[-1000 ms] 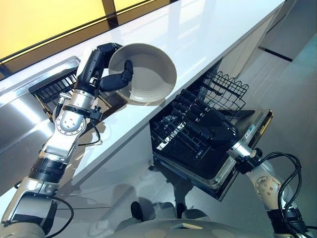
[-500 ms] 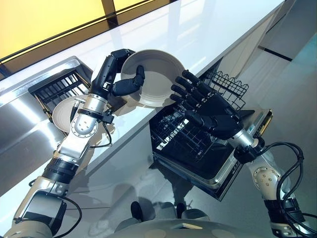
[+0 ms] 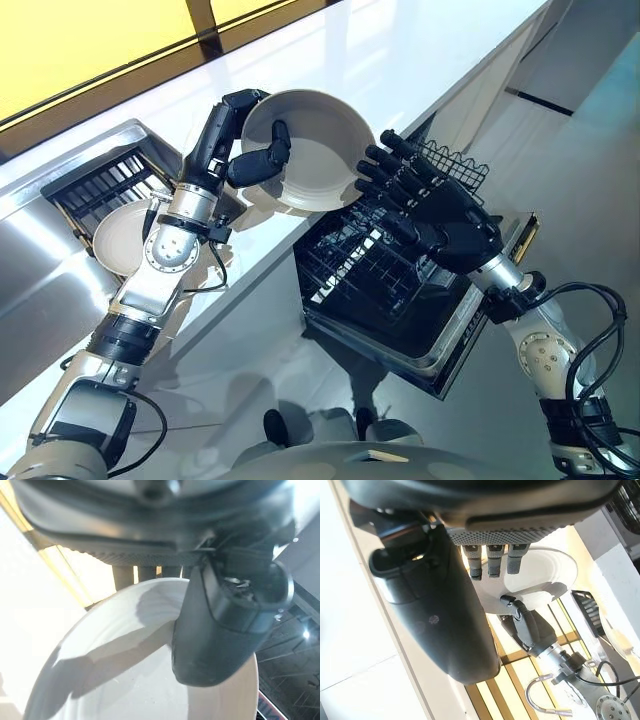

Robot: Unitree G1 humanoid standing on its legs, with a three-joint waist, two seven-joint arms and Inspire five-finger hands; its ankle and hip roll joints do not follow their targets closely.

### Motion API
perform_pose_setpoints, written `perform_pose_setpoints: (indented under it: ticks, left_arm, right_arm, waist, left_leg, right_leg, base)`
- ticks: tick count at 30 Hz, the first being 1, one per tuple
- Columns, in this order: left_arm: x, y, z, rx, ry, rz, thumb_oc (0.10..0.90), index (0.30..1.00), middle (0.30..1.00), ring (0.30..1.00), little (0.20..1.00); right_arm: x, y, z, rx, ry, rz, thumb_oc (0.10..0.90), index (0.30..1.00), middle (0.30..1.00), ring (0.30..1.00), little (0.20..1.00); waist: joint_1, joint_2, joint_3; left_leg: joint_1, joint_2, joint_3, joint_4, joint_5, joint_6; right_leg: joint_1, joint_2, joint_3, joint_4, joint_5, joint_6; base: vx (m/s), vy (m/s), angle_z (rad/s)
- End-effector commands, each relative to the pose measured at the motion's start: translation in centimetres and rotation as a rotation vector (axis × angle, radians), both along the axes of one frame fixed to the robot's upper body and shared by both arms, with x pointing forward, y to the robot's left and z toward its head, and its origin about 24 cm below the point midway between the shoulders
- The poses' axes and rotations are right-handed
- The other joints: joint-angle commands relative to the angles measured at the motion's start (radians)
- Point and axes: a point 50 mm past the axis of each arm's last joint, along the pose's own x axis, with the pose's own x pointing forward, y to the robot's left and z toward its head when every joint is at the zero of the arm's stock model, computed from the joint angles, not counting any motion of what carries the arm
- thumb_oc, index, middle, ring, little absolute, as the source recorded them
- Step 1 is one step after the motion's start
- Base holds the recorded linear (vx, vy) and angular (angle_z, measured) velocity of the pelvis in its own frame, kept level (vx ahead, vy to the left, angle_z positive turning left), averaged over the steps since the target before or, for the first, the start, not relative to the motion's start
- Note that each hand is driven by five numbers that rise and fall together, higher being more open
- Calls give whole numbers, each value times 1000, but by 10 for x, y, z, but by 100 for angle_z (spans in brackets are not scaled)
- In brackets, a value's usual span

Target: Pick up plates and place into dishwasher.

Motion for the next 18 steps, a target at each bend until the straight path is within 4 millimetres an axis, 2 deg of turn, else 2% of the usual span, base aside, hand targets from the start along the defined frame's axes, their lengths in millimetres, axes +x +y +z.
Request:
perform_pose_setpoints:
  ticks: [1,4,9,14,18]
  left_arm:
    - [10,5,64,-49,-285,51,100,300,300,300,200]
    - [13,14,57,-47,-242,99,100,300,300,300,200]
    - [16,22,50,-55,-211,127,100,300,300,300,200]
    - [19,21,49,-48,-202,124,100,300,300,300,200]
    - [20,16,51,-56,-210,97,100,300,300,300,200]
  right_arm:
    - [-7,-15,68,162,-383,-120,800,900,900,900,900]
    - [-10,-24,77,250,-438,-191,800,900,900,900,900]
    - [-8,-33,77,295,-450,-249,800,900,900,900,900]
    - [-4,-44,79,343,-485,-291,800,900,900,900,900]
    - [2,-42,77,306,-453,-294,800,900,900,900,900]
  waist:
    - [7,1,-96]
    - [9,8,-97]
    - [13,13,-100]
    - [23,11,-105]
    - [30,8,-106]
  left_leg:
    - [87,-48,9,4,-146,6]
    - [83,-50,9,4,-137,9]
    - [84,-53,5,4,-138,12]
    - [84,-55,-2,4,-139,11]
    - [86,-58,-11,4,-140,11]
  right_leg:
    - [-59,18,-13,3,70,47]
    - [-66,18,-13,6,78,44]
    - [-65,17,-14,8,77,43]
    - [-61,13,-22,7,75,43]
    - [-56,12,-25,8,74,43]
  base:
    - [3,11,-6]
    - [-19,25,-4]
    - [0,13,0]
    - [0,0,0]
    - [0,0,0]
